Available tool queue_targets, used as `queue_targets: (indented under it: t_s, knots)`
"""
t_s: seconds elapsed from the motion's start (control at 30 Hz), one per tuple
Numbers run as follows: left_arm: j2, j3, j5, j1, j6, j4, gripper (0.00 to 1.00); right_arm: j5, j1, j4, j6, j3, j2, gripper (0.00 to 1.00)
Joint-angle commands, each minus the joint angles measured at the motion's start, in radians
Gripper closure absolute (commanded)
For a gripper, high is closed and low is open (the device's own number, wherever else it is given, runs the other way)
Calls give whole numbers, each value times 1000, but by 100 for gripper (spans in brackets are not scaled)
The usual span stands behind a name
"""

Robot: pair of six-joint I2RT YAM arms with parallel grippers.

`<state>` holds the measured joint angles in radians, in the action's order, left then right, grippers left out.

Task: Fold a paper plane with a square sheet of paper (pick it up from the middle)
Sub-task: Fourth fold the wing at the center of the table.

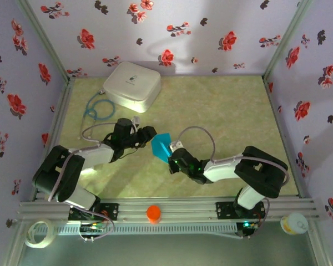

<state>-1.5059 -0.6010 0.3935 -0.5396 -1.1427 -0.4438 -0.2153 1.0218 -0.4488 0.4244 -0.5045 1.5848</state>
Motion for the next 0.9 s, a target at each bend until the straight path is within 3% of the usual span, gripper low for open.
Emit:
queue_targets:
  t_s: [0.0,0.43,0.87]
  knots:
    - [12,3,-22,1,31,35,55,79,-25,-70,72,35,-23,100]
    - [-44,-15,19,-3,17,1,88,234,-117,-214,217,105,8,100]
    - [-128,-76,62,-43,23,-15,97,381,-200,-273,309,124,41,99]
